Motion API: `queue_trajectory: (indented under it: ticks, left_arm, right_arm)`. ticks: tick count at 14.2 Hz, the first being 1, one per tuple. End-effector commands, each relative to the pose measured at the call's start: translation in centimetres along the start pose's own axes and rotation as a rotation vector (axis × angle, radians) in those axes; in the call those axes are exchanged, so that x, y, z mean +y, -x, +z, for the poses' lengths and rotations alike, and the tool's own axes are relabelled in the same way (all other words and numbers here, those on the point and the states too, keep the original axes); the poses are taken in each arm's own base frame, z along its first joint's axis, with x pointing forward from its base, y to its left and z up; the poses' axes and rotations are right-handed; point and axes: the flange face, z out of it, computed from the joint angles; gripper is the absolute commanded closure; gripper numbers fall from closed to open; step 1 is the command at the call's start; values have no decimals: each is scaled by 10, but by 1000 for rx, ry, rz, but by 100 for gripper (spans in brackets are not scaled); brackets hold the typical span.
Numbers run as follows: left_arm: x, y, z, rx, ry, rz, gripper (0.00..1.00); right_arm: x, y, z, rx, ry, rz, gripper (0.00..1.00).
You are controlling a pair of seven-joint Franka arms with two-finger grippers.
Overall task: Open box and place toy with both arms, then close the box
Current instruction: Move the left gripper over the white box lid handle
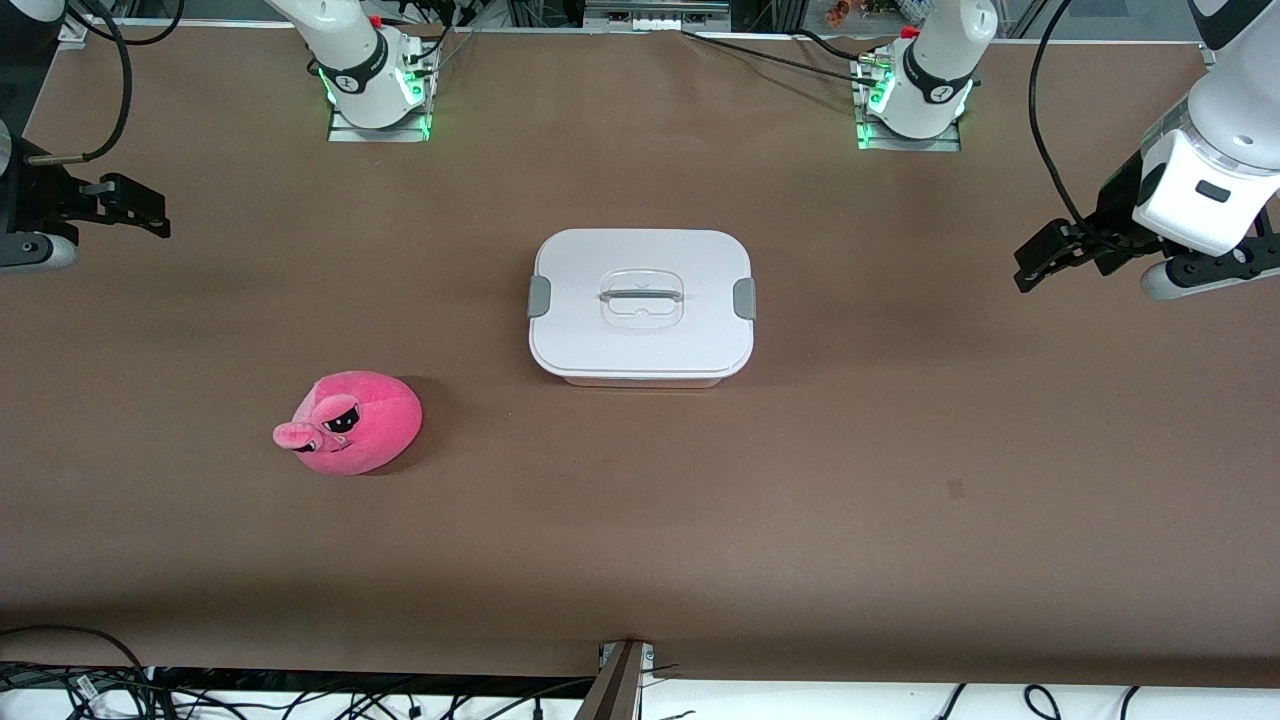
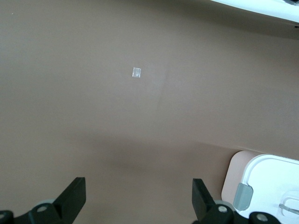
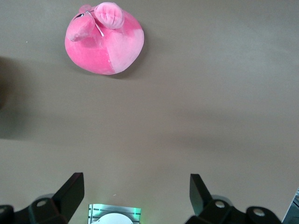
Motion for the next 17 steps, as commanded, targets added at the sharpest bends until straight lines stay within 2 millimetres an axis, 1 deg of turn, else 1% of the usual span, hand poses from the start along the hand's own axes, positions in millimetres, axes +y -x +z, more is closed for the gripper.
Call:
queue_trajectory:
  ticks: [1,3,6,9,10,11,14,16,17]
  left_arm:
    - [1,-1,-4,9,-7,24,0]
    - [3,-4,1,-1,-5,34,0]
    - [6,0,7,-44,-21,46,0]
    - [21,8,16,-84,-28,116,0]
    - [29,13,17,-92,-30,148,0]
    - [42,19,18,-96,-29,183,0]
    - [90,47,14,-93,-21,292,0]
    - [107,58,13,-90,-14,378,0]
    - [119,66,13,-95,5,447,0]
  right_arm:
    - [1,-3,-5,8,-17,4,0]
    - [2,-3,-5,8,-17,4,0]
    - [1,-5,-2,5,-17,2,0]
    - [1,-5,-2,3,-17,4,0]
    - [1,-5,-2,5,-17,4,0]
    - [1,-5,-2,3,-17,4,0]
    - [1,-5,-2,3,-17,8,0]
    - [0,-5,-2,3,-17,2,0]
    - [0,-6,-1,2,-17,-2,0]
